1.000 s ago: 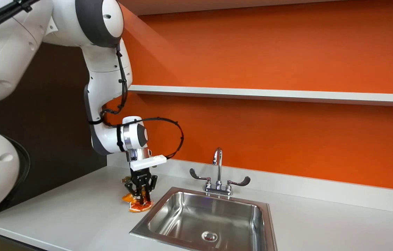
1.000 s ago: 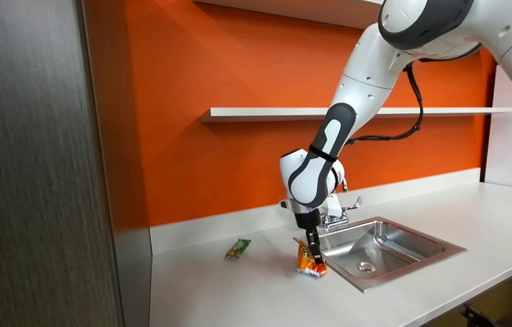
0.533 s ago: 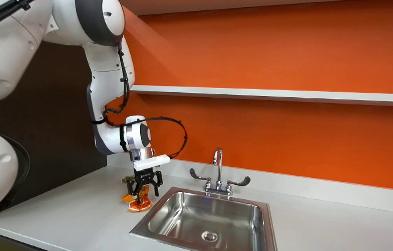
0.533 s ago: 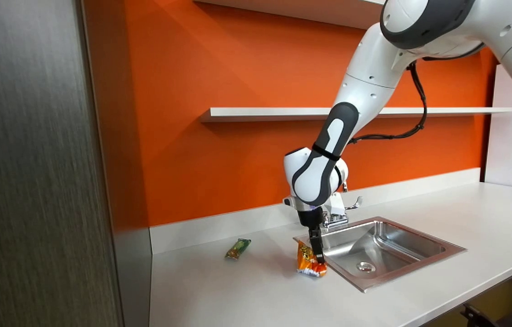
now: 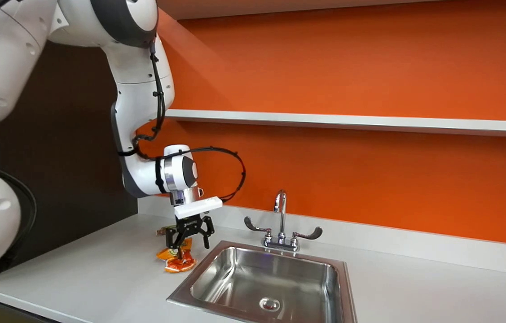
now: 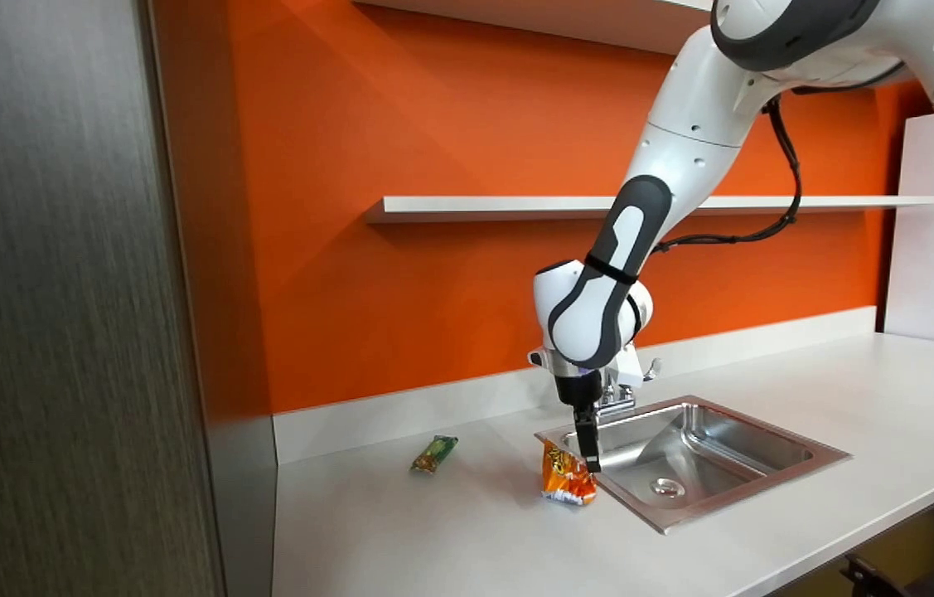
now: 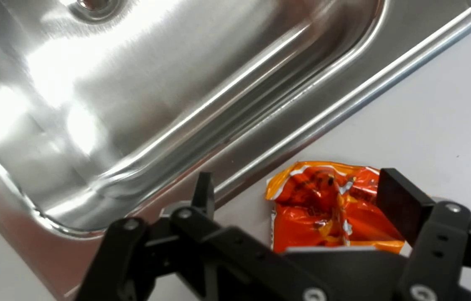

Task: Remove the orange packet from the sink

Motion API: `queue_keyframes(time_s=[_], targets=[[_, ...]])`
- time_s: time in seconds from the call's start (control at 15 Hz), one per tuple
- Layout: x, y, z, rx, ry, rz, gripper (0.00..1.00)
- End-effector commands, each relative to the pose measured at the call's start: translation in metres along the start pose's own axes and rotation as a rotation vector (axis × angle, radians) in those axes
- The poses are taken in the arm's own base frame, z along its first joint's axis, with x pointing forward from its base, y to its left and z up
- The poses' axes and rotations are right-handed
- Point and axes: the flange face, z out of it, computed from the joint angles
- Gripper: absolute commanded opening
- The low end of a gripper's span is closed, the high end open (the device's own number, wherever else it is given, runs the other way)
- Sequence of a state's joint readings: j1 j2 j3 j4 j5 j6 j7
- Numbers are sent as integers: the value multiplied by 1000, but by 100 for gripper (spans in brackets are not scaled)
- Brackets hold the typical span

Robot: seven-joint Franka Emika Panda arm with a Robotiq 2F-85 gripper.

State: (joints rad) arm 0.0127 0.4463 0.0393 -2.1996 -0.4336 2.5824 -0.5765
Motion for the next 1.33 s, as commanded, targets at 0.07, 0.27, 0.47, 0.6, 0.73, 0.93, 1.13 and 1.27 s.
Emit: queue_keyframes(time_s=[0.07,0.27,0.47,0.6,0.73,0.93,1.13,1.27], targets=[[-30,-5,-20,-21,39,40,100],[-55,-1,-26,-22,64,136,100],[-86,6,-28,4,85,290,100],[-107,11,-27,26,98,399,100],[-125,15,-24,52,104,507,100],[-149,20,-19,84,112,659,100],[-167,22,-16,110,111,788,100],[-176,23,-13,121,106,848,100]])
